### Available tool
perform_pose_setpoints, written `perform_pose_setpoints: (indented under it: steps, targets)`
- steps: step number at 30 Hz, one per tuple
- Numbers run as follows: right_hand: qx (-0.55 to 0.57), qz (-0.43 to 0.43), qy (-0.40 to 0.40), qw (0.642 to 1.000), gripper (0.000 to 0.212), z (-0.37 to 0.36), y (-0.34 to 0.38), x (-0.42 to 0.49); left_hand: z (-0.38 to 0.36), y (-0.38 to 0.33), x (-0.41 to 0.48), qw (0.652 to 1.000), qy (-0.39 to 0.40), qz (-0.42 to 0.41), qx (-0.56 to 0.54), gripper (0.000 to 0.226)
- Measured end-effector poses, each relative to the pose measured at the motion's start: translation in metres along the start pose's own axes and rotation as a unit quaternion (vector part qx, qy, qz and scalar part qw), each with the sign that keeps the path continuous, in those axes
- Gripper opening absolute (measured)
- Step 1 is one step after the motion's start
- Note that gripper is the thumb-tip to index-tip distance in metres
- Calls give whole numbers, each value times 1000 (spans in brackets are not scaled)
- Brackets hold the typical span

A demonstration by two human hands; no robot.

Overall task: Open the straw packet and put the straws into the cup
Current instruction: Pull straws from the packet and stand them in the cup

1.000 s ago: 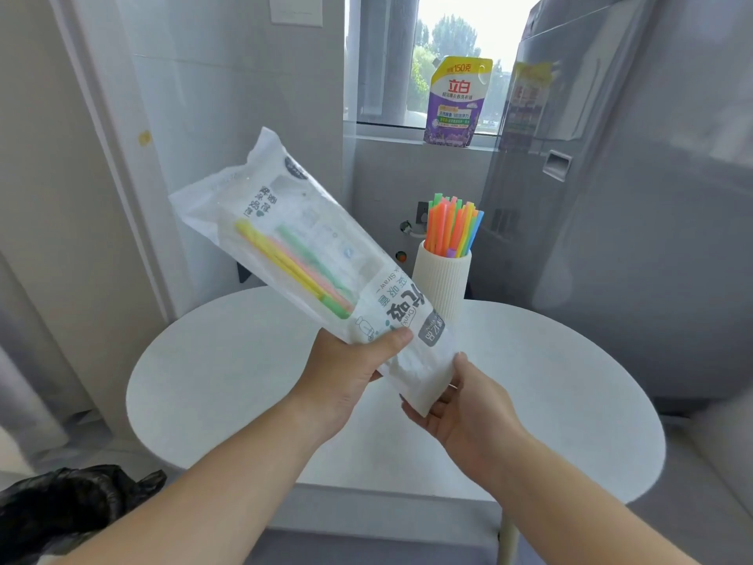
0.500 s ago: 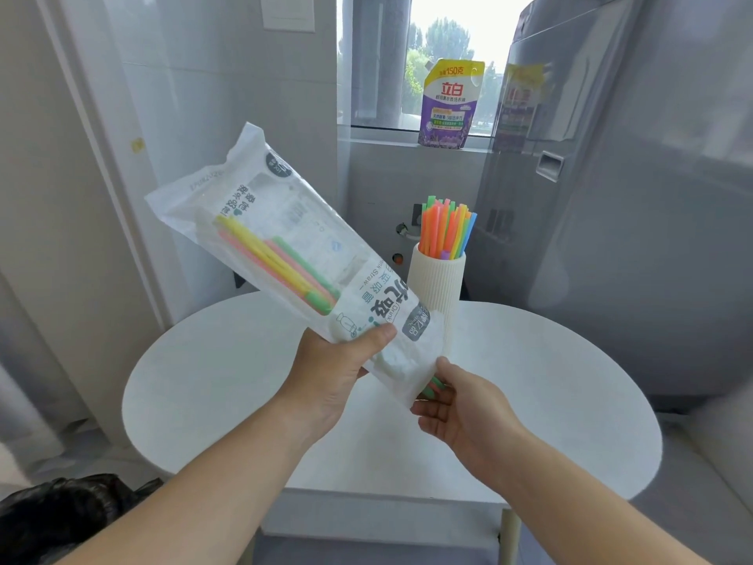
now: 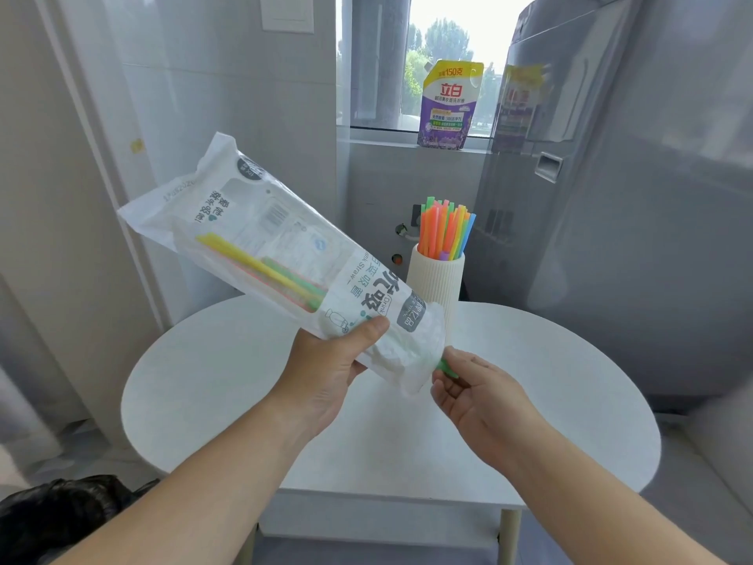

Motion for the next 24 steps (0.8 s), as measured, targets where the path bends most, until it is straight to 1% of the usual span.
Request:
perform_pose_setpoints:
  steps: [3, 5, 8, 11, 13, 16, 19, 24]
  targets:
    - [0, -13, 17, 1000, 15, -2, 3, 0, 0, 0, 0, 1000, -3, 3, -4, 49]
    - [-43, -27, 27, 998, 23, -4, 0, 0, 0, 1, -1, 1000, -3, 6, -5, 48]
    - [-87, -45, 4, 995, 23, -2, -7, 0, -1, 2, 0, 1000, 1, 9, 4, 43]
    - [-148, -46, -25, 988, 31, 1, -9, -1, 0, 3, 0, 1000, -3, 9, 6, 44]
    - [-174, -46, -23, 983, 36, -2, -10, -2, 1, 3, 0, 1000, -7, 8, 2, 44]
    - [-140, -54, -8, 989, 40, -9, -14, -4, 2, 3, -1, 1000, -7, 6, 5, 45]
    - [-105, -52, -16, 993, 37, -7, -12, -4, 1, 4, -1, 1000, -4, 9, 2, 47]
    - [-120, -31, -24, 992, 32, -1, -8, 0, -2, 5, -2, 1000, -1, 11, -1, 49]
Point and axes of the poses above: each hand's wrist, its own x-axis towards the middle knuckle, its own z-axis out of the back of the hand, y = z × x, the point moved 10 cm from there along x, towards the middle knuckle, and after that the axes turned 6 degrees about y, right-handed, at the moved point
